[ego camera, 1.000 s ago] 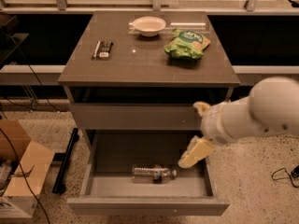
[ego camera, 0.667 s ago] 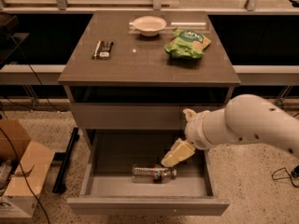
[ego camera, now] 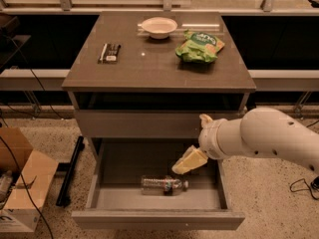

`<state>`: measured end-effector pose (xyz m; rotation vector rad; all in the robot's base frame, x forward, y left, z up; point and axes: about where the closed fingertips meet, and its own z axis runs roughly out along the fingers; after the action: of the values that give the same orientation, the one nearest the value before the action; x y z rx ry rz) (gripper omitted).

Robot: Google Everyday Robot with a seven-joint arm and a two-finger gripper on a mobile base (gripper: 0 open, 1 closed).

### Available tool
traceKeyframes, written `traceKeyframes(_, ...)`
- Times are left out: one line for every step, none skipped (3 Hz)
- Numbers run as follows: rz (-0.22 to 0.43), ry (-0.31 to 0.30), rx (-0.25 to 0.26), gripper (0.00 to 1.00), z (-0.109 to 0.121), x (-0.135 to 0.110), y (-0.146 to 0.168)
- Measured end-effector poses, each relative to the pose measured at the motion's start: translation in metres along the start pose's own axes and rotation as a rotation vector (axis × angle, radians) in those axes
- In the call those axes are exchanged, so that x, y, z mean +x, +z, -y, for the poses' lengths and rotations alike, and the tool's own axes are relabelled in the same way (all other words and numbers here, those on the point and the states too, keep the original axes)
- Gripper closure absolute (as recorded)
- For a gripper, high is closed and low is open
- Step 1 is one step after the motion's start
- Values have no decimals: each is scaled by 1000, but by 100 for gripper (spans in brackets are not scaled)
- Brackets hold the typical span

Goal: Pick water bottle from middle drawer and place on counter

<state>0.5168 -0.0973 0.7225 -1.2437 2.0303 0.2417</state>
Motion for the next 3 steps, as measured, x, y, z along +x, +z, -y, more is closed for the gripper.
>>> traceKeyframes(3, 20, -21, 0, -18, 8, 38)
traceKeyframes(-4, 61, -31, 0, -31, 19, 92)
traceKeyframes(-52, 111, -63, 0, -46, 37, 145)
